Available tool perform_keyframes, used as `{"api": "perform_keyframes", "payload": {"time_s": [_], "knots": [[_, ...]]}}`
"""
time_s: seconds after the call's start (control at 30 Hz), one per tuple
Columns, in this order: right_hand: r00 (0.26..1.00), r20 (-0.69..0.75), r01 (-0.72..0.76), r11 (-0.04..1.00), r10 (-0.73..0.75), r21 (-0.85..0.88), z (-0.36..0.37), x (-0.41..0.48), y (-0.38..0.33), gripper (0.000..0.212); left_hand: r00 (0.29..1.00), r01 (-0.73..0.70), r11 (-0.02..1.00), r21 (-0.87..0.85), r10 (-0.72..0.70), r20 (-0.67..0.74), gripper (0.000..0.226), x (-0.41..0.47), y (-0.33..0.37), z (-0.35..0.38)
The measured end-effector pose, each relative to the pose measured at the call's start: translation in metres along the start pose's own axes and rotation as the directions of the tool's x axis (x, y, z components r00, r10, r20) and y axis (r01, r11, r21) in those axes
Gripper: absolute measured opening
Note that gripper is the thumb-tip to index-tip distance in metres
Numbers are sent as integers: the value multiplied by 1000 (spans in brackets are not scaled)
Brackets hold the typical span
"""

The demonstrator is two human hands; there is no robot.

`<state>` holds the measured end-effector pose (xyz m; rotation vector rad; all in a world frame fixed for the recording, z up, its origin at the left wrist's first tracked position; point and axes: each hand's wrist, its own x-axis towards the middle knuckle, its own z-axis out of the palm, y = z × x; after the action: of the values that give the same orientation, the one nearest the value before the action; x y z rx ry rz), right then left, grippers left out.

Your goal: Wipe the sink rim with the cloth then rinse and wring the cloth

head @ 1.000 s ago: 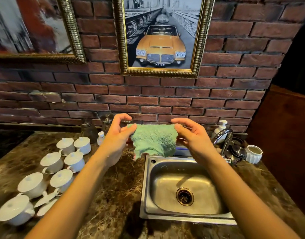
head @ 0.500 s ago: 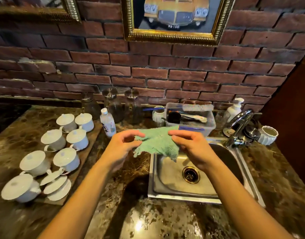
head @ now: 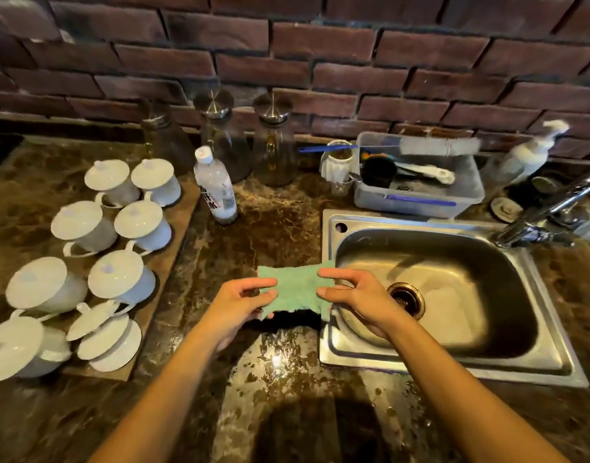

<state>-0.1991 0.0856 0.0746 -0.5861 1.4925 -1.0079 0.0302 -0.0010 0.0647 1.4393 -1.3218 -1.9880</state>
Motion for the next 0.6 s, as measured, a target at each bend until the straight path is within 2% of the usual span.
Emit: {"api": "perform_keyframes", "payload": {"time_s": [0.1,0.2,0.27,0.33,0.4,0.43,0.47,0.53,0.6], "knots": [[997,62,-46,995,52,-94,-1,22,7,51,1000,-2,991,135,-1,20,40,22,-5,-11],[991,93,-82,980,100,-183,0,42,17,54,996,-5,972,236,-15,83,45,43,-9,-19],[989,102,-66,941,105,-331,2,52,26,55,991,-25,933,359,-25,134,50,55,-16,-25],[994,104,31,824,34,-566,5,62,37,59,991,-92,794,600,14,134,60,66,-27,-30],[987,149,158,582,-63,-798,6,68,48,60,986,-163,618,769,81,143,62,72,-36,-27],[979,178,204,463,-100,-862,6,70,52,60,983,-182,543,820,104,150,62,72,-39,-24],[975,192,221,388,-114,-894,6,70,53,59,982,-184,481,857,116,146,62,70,-41,-20],[973,188,224,334,-138,-916,6,67,55,57,985,-153,407,901,131,108,66,67,-42,-18],[976,156,200,331,-155,-922,1,63,53,56,995,-78,381,921,95,45,74,66,-39,-20]]}}
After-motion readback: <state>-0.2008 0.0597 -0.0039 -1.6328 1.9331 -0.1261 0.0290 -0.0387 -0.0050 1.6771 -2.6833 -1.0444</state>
